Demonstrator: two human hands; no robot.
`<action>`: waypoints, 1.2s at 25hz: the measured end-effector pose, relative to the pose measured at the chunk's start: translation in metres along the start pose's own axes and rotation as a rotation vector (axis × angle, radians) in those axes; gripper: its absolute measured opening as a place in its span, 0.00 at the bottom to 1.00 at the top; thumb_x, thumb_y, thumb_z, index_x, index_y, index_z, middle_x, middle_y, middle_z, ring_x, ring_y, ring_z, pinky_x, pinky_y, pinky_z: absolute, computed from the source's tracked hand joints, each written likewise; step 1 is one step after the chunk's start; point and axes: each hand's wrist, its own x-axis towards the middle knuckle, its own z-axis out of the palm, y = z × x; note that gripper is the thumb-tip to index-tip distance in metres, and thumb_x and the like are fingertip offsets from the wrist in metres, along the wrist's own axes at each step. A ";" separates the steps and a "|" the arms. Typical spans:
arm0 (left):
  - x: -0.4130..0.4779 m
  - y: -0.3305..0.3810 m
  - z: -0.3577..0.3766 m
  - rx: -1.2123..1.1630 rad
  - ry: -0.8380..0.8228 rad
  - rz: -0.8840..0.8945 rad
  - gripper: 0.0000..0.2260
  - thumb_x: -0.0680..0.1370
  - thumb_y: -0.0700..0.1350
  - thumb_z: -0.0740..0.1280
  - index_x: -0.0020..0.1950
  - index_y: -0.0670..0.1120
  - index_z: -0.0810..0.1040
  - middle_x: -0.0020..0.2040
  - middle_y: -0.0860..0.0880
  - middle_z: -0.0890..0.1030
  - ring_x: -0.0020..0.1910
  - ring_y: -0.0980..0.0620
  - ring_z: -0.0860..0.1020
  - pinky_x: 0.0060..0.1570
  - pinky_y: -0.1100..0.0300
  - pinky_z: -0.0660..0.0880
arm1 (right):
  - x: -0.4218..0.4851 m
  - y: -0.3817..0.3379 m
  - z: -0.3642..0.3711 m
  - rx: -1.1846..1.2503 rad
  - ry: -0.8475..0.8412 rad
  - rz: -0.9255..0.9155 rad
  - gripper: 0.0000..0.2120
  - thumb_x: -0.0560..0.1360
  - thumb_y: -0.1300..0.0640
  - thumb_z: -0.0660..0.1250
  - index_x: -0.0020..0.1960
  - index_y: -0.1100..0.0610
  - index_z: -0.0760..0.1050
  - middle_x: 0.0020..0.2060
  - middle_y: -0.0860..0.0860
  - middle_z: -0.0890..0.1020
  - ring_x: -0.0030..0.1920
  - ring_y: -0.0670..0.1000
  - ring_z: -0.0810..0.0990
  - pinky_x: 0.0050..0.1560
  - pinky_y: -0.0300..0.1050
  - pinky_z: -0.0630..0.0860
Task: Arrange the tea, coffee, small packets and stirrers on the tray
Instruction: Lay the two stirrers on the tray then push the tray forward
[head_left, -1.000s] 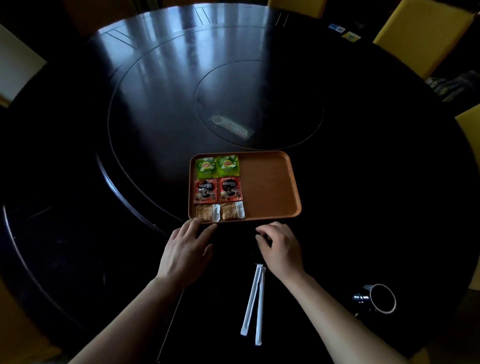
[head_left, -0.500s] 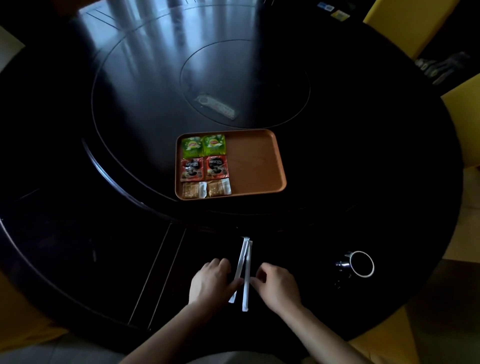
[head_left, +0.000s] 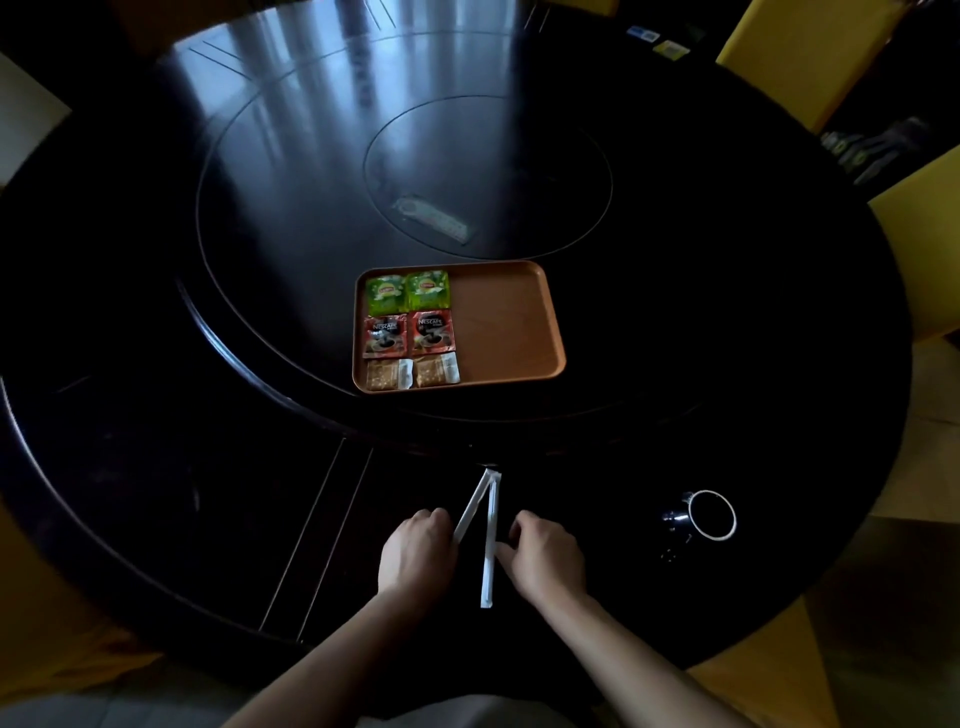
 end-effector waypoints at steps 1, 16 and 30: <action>0.000 0.001 -0.001 0.003 -0.005 -0.012 0.09 0.77 0.49 0.63 0.46 0.45 0.77 0.45 0.46 0.81 0.45 0.45 0.80 0.41 0.53 0.74 | -0.001 -0.002 0.000 0.004 0.007 0.021 0.18 0.69 0.37 0.69 0.44 0.51 0.74 0.43 0.51 0.83 0.46 0.56 0.83 0.42 0.46 0.77; -0.002 -0.005 -0.022 -0.299 0.037 -0.133 0.03 0.68 0.46 0.69 0.34 0.49 0.78 0.31 0.51 0.81 0.32 0.54 0.80 0.32 0.57 0.76 | -0.002 -0.016 -0.006 0.206 -0.096 0.210 0.07 0.68 0.51 0.68 0.34 0.54 0.77 0.29 0.52 0.84 0.30 0.53 0.84 0.37 0.48 0.84; -0.009 -0.008 -0.096 -0.725 0.009 -0.119 0.08 0.68 0.41 0.75 0.38 0.55 0.85 0.34 0.49 0.85 0.28 0.57 0.81 0.29 0.64 0.76 | 0.033 -0.033 -0.084 0.453 0.112 0.010 0.07 0.68 0.55 0.68 0.32 0.54 0.74 0.29 0.52 0.82 0.32 0.54 0.82 0.37 0.55 0.82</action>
